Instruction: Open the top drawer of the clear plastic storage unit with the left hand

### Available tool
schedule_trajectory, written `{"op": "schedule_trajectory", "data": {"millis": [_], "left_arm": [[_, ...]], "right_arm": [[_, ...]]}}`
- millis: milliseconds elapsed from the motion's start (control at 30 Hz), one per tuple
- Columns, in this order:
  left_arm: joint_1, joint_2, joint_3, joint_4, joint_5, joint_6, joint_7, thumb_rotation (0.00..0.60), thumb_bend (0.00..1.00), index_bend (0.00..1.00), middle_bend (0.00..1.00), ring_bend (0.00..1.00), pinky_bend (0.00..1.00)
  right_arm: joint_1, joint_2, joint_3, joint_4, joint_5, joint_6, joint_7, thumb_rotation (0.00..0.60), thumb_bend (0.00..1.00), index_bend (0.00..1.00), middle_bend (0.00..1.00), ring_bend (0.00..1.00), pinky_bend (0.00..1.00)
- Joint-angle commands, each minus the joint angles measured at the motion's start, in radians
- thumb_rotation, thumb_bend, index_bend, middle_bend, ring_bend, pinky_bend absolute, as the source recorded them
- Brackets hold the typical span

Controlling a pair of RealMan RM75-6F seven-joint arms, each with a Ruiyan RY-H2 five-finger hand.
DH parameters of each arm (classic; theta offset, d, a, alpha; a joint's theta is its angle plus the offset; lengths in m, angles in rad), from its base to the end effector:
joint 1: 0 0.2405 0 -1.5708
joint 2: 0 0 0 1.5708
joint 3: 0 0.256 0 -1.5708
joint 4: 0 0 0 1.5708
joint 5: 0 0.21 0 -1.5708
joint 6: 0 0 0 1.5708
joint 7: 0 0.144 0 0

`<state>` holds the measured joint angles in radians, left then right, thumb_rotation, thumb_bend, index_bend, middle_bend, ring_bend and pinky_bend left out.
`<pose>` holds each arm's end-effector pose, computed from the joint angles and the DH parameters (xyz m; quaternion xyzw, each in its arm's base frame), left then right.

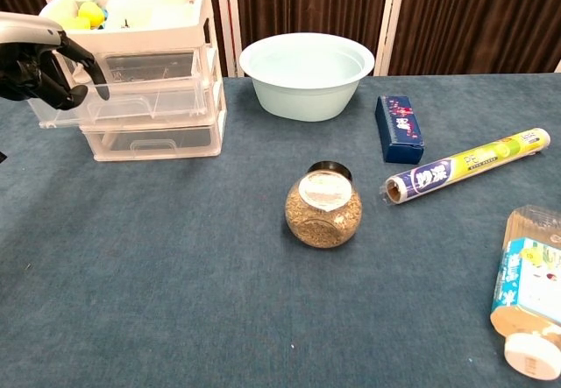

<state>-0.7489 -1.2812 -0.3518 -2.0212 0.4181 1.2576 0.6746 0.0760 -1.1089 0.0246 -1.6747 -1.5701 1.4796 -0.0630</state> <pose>-0.1307 0.3261 0.0775 -0.6011 -0.5266 -0.3177 0.5103 -0.2937 -0.1716 0.1489 0.6226 -0.3794 0.3874 0.5642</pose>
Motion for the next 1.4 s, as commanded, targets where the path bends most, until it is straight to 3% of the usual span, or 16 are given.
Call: {"op": "schedule_trajectory", "data": {"millis": [33, 367, 467, 500, 567, 700, 767, 933, 1067, 1167, 1400], "left_arm": [[0.012, 0.016, 0.015, -0.025, 0.019, -0.004, -0.021, 0.6, 0.64, 0.39, 1.0, 0.99, 0.95], [0.034, 0.05, 0.071, -0.082, 0.096, -0.003, -0.064, 0.6, 0.63, 0.37, 1.0, 0.99, 0.95], [0.037, 0.049, 0.081, -0.071, 0.139, 0.017, -0.073, 0.6, 0.57, 0.26, 1.0, 0.95, 0.94], [0.039, 0.047, 0.086, -0.064, 0.161, 0.027, -0.074, 0.6, 0.51, 0.2, 0.98, 0.92, 0.92], [0.043, 0.044, 0.099, -0.049, 0.208, 0.047, -0.071, 0.6, 0.38, 0.11, 0.89, 0.83, 0.86], [0.065, 0.041, 0.143, -0.024, 0.327, 0.096, -0.061, 0.6, 0.13, 0.02, 0.58, 0.57, 0.7], [0.084, 0.051, 0.174, -0.024, 0.393, 0.12, -0.055, 0.6, 0.07, 0.02, 0.46, 0.44, 0.6], [0.163, 0.103, 0.28, -0.041, 0.589, 0.178, -0.072, 0.6, 0.0, 0.02, 0.12, 0.05, 0.2], [0.274, 0.136, 0.411, 0.024, 0.829, 0.267, -0.132, 0.6, 0.0, 0.02, 0.03, 0.0, 0.11], [0.355, 0.139, 0.481, 0.111, 0.941, 0.323, -0.208, 0.6, 0.0, 0.01, 0.0, 0.0, 0.07], [0.503, 0.102, 0.562, 0.345, 1.086, 0.432, -0.354, 0.6, 0.0, 0.0, 0.0, 0.0, 0.03]], "right_arm": [[0.0, 0.0, 0.0, 0.0, 0.001, -0.001, -0.001, 0.6, 0.07, 0.0, 0.0, 0.0, 0.0], [0.0, -0.001, 0.0, 0.0, 0.001, 0.0, -0.004, 0.6, 0.07, 0.0, 0.0, 0.0, 0.0], [0.0, -0.001, 0.0, -0.001, 0.001, -0.001, -0.003, 0.6, 0.07, 0.0, 0.0, 0.0, 0.0], [-0.001, -0.001, -0.001, 0.0, 0.001, -0.001, -0.003, 0.6, 0.07, 0.0, 0.0, 0.0, 0.0], [0.0, 0.0, -0.001, 0.0, 0.001, -0.001, -0.003, 0.6, 0.07, 0.0, 0.0, 0.0, 0.0], [0.0, 0.0, -0.001, 0.0, 0.001, -0.001, -0.002, 0.6, 0.07, 0.0, 0.0, 0.0, 0.0], [-0.001, 0.0, 0.0, 0.0, 0.002, 0.0, -0.002, 0.6, 0.07, 0.0, 0.0, 0.0, 0.0], [-0.001, 0.001, 0.001, 0.001, 0.004, 0.001, -0.002, 0.6, 0.07, 0.0, 0.0, 0.0, 0.0], [-0.002, 0.0, 0.002, 0.002, 0.005, 0.002, -0.01, 0.6, 0.07, 0.0, 0.0, 0.0, 0.0], [-0.002, -0.004, 0.004, 0.004, 0.001, 0.008, -0.02, 0.6, 0.07, 0.0, 0.0, 0.0, 0.0], [-0.003, -0.016, 0.007, 0.014, 0.005, 0.012, -0.045, 0.6, 0.07, 0.0, 0.0, 0.0, 0.0]]}}
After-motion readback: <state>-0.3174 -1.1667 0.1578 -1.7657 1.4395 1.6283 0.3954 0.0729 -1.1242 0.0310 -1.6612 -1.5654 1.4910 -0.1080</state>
